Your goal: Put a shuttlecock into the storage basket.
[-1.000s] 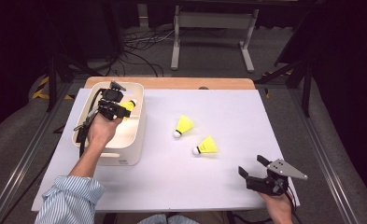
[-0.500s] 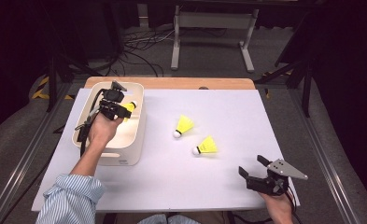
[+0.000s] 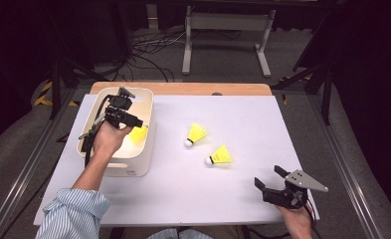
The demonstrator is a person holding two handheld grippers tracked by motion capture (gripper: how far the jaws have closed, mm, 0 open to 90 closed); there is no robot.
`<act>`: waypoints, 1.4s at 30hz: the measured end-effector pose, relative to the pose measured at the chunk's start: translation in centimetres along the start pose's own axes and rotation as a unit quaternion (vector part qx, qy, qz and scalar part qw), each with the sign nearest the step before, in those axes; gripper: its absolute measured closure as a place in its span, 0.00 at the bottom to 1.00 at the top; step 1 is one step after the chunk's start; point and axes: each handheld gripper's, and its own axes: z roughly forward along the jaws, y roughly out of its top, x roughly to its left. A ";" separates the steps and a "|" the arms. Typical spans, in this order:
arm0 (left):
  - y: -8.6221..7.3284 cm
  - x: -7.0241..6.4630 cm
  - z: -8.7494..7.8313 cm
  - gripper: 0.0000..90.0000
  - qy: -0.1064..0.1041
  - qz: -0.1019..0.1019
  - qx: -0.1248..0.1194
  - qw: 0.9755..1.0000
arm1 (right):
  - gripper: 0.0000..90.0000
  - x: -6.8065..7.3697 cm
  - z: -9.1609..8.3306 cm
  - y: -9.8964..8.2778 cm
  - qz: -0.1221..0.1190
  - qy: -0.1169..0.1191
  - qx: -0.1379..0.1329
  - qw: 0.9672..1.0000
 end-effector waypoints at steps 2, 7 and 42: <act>0.0 -0.2 -0.1 0.62 0.008 0.005 -0.002 1.000 | 0.14 0.0 0.0 0.0 0.001 -0.001 0.000 1.000; -0.2 -0.6 -0.6 0.56 0.012 0.010 -0.010 1.000 | 0.14 0.0 0.0 0.0 0.001 0.000 0.000 1.000; -1.5 -2.1 -3.3 0.47 -0.002 0.040 -0.038 0.998 | 0.14 0.0 0.1 0.1 0.007 0.000 0.000 1.000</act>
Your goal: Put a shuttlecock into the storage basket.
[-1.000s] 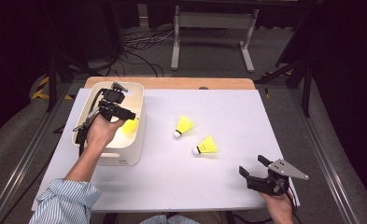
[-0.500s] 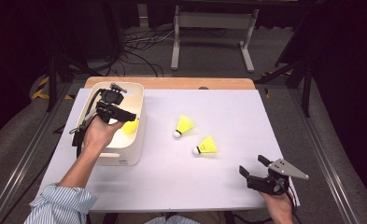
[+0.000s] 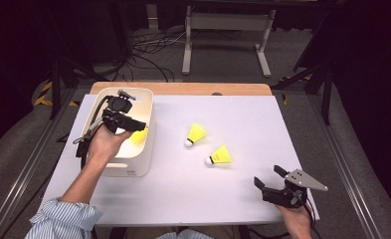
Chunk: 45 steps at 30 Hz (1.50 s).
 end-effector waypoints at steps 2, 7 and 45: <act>-0.1 0.0 -0.3 0.47 0.000 -0.001 -0.005 1.000 | 0.14 -0.1 0.0 0.0 0.003 -0.002 -0.001 1.000; -0.3 -0.1 -0.8 0.47 -0.003 0.000 -0.014 1.000 | 0.14 0.1 0.1 0.1 -0.002 0.001 0.000 1.000; 0.4 -4.0 -2.4 0.45 -0.045 0.041 -0.045 0.997 | 0.15 0.1 -0.3 -0.1 -0.011 0.001 -0.004 1.000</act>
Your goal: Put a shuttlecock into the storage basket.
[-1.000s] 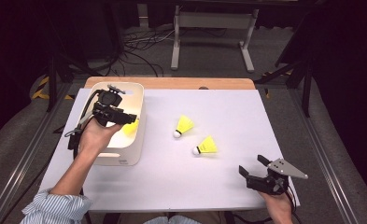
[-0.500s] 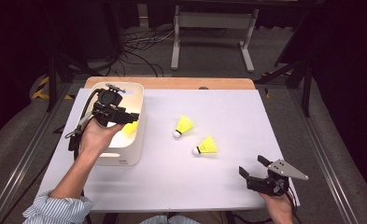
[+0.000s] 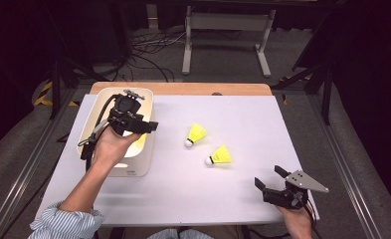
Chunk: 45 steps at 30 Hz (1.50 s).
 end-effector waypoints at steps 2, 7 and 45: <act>0.1 -0.3 0.1 0.45 -0.002 0.008 0.004 1.000 | 0.15 0.0 0.0 0.0 -0.001 -0.001 0.000 1.000; 0.4 -1.0 0.5 0.45 -0.006 0.009 0.003 1.000 | 0.15 0.0 0.0 0.0 -0.002 -0.001 0.000 1.000; 1.8 -5.0 3.9 0.44 -0.037 0.040 0.018 0.998 | 0.15 0.0 0.0 0.0 -0.001 0.004 0.001 1.000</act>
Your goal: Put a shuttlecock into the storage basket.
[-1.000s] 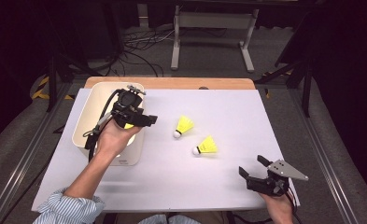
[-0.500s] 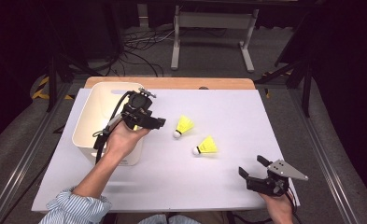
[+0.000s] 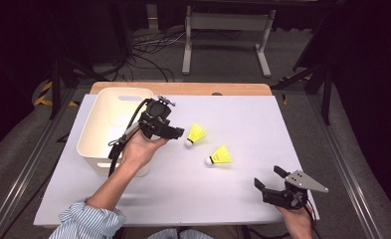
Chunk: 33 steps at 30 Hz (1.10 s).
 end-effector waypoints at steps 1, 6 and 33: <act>0.1 -0.1 0.2 0.44 -0.001 0.001 0.001 1.000 | 0.15 0.0 0.0 0.0 0.000 0.000 0.000 1.000; 0.2 -0.5 0.7 0.43 -0.004 0.002 0.005 1.000 | 0.15 0.0 0.0 0.0 0.000 0.001 0.000 1.000; 0.8 -1.7 3.4 0.42 -0.001 0.006 0.019 1.000 | 0.15 0.0 0.0 0.0 -0.001 0.001 -0.001 1.000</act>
